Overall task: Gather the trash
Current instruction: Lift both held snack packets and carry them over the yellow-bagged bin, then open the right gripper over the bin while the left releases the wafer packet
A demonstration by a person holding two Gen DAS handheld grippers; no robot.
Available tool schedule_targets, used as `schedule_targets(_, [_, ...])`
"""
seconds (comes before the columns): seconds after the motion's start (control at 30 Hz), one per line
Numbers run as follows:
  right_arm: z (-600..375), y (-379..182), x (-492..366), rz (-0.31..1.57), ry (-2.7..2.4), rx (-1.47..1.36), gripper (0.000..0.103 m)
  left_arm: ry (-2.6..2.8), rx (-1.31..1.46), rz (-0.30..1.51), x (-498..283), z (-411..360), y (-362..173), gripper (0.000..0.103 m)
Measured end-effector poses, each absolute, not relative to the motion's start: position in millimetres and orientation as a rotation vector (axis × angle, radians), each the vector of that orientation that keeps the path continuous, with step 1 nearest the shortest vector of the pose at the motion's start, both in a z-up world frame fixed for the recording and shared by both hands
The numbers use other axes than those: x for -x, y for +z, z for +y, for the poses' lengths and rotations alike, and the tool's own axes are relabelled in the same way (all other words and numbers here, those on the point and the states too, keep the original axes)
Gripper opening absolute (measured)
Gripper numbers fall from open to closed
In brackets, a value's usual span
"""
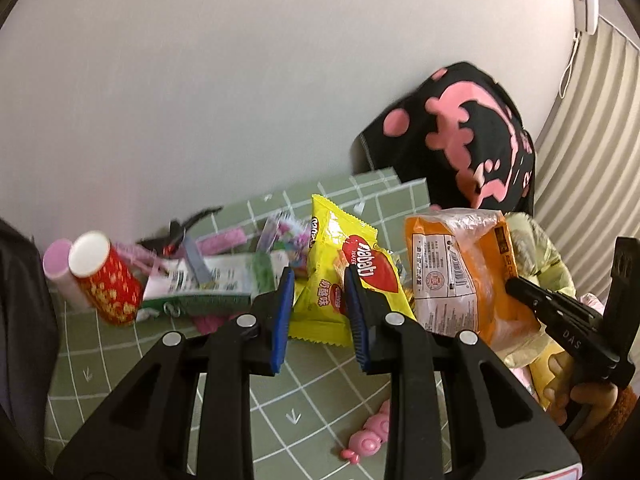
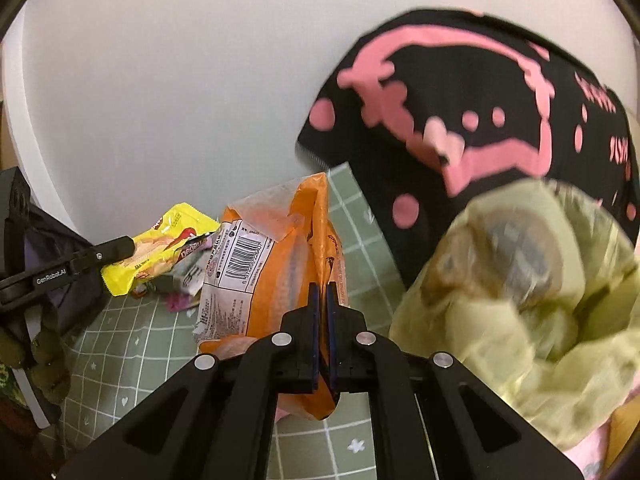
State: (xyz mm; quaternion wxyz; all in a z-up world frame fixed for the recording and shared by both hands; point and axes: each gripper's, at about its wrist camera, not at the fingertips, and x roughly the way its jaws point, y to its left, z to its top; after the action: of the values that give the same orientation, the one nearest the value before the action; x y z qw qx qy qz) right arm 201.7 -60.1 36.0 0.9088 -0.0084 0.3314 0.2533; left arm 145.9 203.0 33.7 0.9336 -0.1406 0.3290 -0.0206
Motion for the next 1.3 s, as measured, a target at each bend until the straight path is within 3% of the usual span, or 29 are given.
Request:
schedule_targets(0.47, [-118, 97, -226, 0.587, 0.384, 0.075, 0.005, -0.200, 0.256, 0.598, -190, 157, 83, 0.025])
schedule_targets(0.93, [-214, 102, -236, 0.560, 0.144, 0.086, 0.005, -0.358, 0.208, 0.582, -230, 84, 98, 0.025])
schedule_targets(1.3, [-201, 42, -245, 0.705, 0.154, 0.166, 0.005, -0.391, 0.217, 0.571, -234, 78, 104, 0.025])
